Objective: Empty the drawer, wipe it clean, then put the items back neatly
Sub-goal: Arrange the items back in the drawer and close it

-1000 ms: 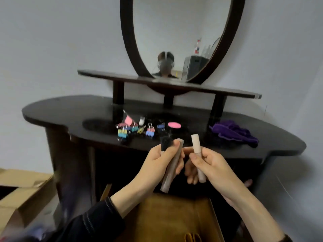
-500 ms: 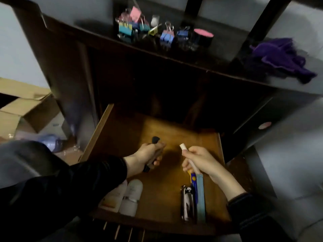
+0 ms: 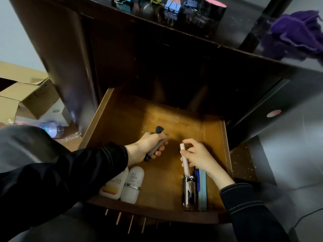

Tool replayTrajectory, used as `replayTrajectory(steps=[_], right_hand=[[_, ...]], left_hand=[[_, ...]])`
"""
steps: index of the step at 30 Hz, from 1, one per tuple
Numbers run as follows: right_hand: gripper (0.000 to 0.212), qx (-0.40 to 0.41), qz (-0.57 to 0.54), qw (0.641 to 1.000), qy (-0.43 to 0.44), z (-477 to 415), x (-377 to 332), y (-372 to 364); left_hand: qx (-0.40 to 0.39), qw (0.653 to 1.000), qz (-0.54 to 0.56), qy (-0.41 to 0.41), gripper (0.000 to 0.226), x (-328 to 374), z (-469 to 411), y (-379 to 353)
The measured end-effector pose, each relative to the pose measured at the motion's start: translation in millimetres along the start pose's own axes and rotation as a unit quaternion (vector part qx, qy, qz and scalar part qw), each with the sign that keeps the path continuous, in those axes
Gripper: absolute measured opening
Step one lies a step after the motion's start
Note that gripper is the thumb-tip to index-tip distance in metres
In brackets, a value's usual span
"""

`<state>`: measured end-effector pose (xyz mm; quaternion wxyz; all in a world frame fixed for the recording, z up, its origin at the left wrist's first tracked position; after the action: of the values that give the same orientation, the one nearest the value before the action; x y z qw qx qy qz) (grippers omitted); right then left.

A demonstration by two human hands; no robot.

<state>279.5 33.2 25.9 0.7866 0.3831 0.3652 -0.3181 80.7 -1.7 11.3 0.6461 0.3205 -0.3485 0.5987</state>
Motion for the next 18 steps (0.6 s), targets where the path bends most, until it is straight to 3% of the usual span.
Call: replayTrajectory(steps=[8,18], right_hand=[[0.029,0.013,0.121,0.992,0.028,-8.6,8.4,-7.1],[0.03,0.01,0.183,0.983,0.03,-12.2,16.4,-8.9]], left_hand=[[0.011,1.0,-0.007,0.004,0.034,-0.1,2.1,0.7],[0.008,1.0,-0.015,0.006,0.033,0.6,3.7,-2.6]])
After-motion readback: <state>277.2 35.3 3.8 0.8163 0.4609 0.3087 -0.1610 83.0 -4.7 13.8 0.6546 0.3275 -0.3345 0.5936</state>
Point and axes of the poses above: each hand's wrist, its own z-axis away from the middle knuckle, its own y-axis out of the back of the hand, x = y × z, the point moved 2 cm from there along -z, towards the middle knuckle, and after that the axes turned 11 degrees about -z, right-handed, at the moved point
